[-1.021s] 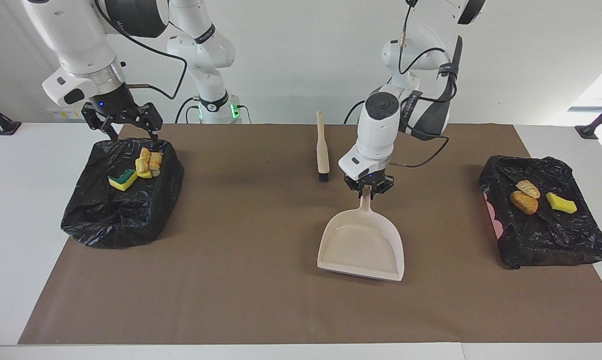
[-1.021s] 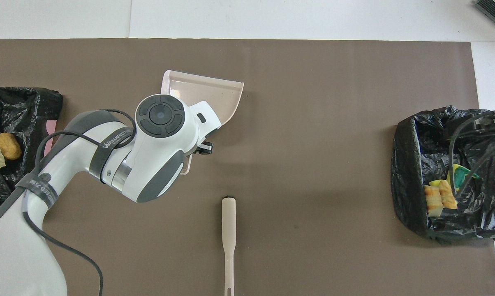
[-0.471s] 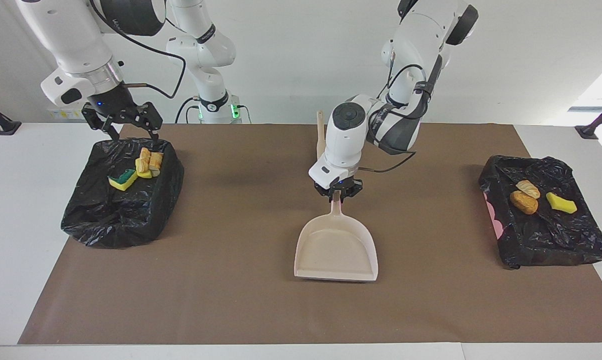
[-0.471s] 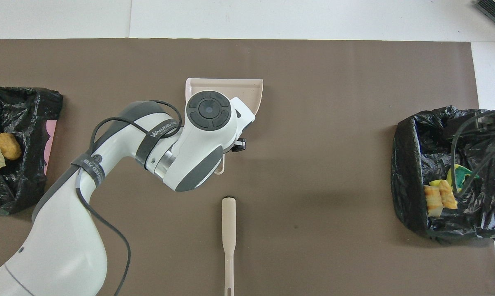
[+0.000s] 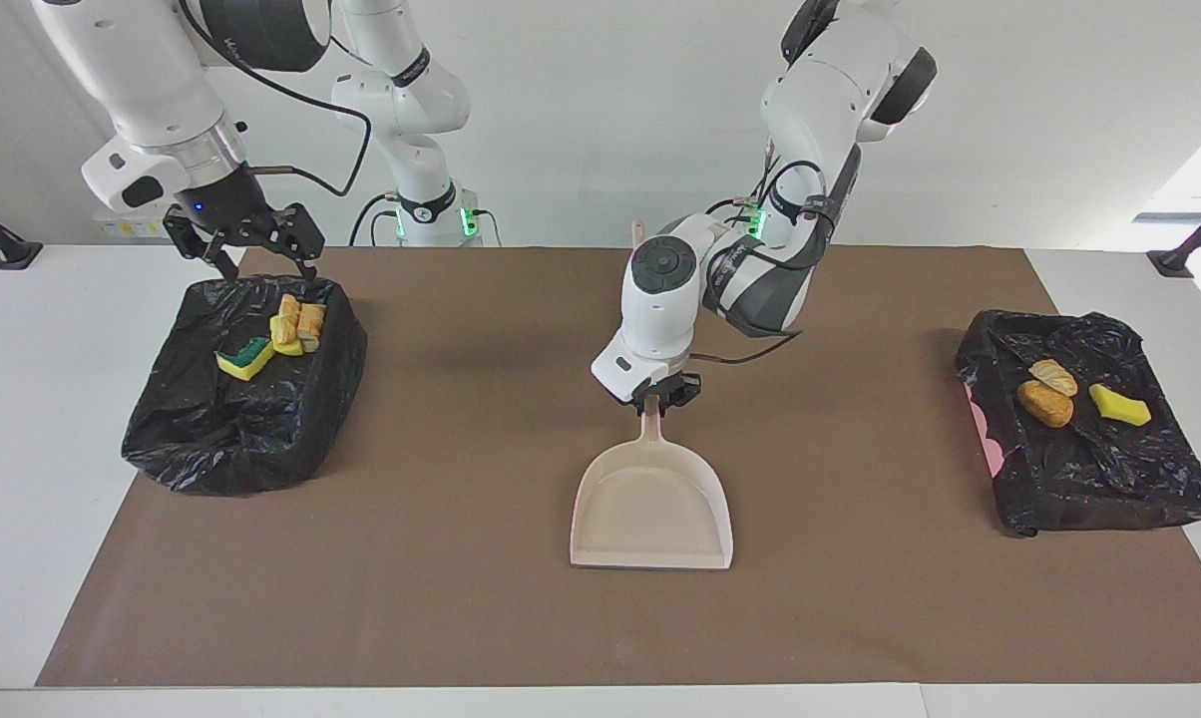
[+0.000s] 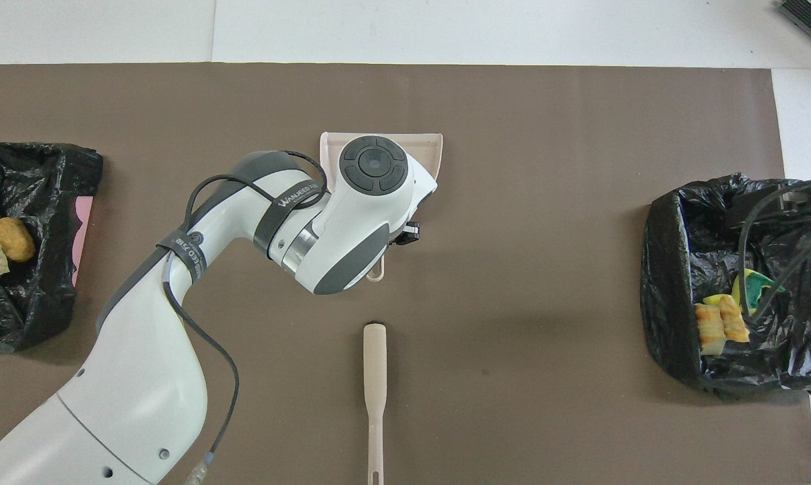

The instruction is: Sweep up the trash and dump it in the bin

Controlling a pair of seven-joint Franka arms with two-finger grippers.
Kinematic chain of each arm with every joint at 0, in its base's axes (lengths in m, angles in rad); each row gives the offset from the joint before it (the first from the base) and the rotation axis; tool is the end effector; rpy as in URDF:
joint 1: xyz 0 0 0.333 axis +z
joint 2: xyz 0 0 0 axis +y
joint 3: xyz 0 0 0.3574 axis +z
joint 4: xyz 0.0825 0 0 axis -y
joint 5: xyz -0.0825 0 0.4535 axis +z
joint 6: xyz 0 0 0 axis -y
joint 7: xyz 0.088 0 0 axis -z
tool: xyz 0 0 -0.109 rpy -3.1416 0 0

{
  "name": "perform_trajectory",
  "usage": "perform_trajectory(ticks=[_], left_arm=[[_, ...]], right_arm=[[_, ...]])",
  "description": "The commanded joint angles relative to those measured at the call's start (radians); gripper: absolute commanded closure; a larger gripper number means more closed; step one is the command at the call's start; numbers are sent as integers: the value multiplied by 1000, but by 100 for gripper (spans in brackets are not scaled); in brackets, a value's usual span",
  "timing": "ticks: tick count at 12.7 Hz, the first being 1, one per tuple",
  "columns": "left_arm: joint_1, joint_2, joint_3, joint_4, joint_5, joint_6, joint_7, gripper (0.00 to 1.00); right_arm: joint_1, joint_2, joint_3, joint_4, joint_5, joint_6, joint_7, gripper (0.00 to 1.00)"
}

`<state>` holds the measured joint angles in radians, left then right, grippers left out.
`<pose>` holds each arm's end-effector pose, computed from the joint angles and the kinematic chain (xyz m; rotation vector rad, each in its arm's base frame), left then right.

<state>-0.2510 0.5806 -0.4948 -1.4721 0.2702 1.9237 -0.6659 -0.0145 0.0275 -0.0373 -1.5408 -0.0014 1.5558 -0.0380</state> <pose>0.6264 -0.4629 0.3703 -3.1096 0.1862 0.0826 0.6314 -0.0325 0.6615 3.1396 -0.0217 -0.0197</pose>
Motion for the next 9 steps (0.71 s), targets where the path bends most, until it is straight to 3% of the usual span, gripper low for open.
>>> perform_trajectory(ticks=[1,2,5,6,9], left_arm=[[-14,1,2,21,-5,-23,-15,67],[-11,1,5,18,-2,-22,-15,39],[-8,-1,10,18,9,-34,-15,8],[-5,-7,12,13,9,-34,-14,0],[-2,-108,60,-54,0,-32,8,0]], right_arm=[[-4,5,-4,14,11,-13,23,0],[1,11,-6,19,9,1,23,0],[10,11,-7,22,0,3,27,0],[10,11,-4,22,1,6,29,0],[10,5,-4,14,17,7,74,0]])
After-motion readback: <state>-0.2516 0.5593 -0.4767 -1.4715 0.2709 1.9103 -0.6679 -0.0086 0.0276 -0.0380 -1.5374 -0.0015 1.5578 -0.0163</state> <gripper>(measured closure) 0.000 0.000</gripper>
